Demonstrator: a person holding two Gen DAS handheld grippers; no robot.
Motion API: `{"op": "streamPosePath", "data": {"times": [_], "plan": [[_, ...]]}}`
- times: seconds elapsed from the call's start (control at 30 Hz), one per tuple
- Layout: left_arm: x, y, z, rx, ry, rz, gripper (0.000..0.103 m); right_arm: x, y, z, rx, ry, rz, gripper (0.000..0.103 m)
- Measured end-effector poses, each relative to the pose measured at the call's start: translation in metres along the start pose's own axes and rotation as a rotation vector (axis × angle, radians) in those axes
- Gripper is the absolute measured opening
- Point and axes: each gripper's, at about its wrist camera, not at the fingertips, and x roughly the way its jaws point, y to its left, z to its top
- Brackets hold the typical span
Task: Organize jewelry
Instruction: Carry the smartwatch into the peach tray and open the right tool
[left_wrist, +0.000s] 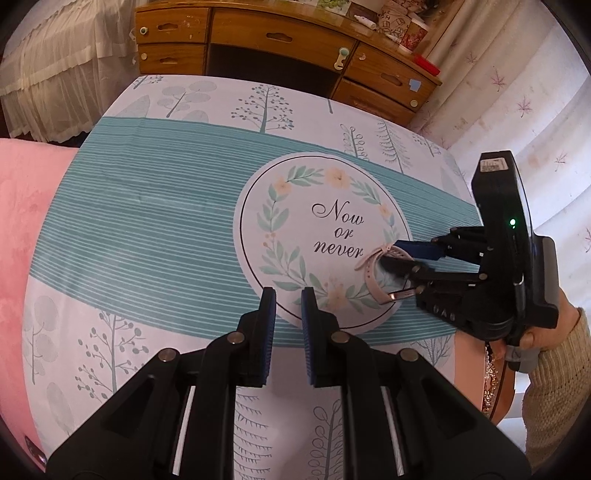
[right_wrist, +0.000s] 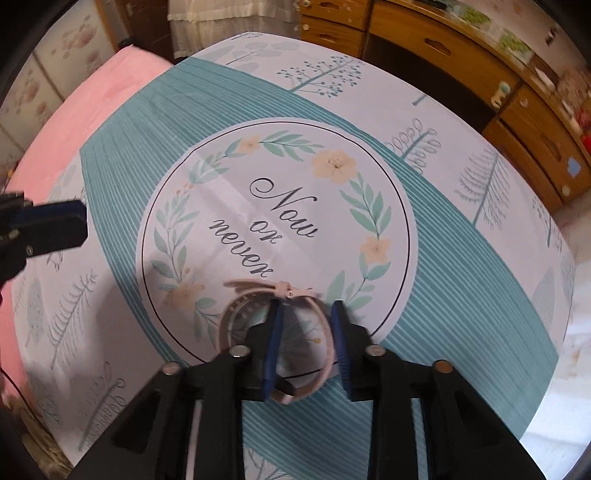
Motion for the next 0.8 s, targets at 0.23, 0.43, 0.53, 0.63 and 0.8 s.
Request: {"op": "streamPosePath", "data": {"times": [0.23,0.43,0.53,0.63,0.8], "plan": [[-0.004,-0.005,-0.009,0.002,0.001,-0.013,0.011,-0.013,0.001,-0.019,0.087,-0.014,-0.003,0.003],[-0.018,-0.013,-0.020,0.015,-0.012,-0.024,0.011,-0.062,0.006,-0.047,0.192,-0.136,0.020,0.003],[-0.027,-0.018,-0.028,0.023,-0.019,-0.025,0.011,-0.095,0.006,-0.067,0.255,-0.200,0.027,0.003],[-0.036,-0.025,-0.037,0.037,-0.021,-0.027,0.011,-0.128,0.004,-0.091,0.311,-0.241,0.025,0.003],[-0.052,-0.037,-0.053,0.065,-0.035,-0.035,0.011,-0.185,-0.014,-0.140,0.394,-0.259,-0.038,0.003]]}}
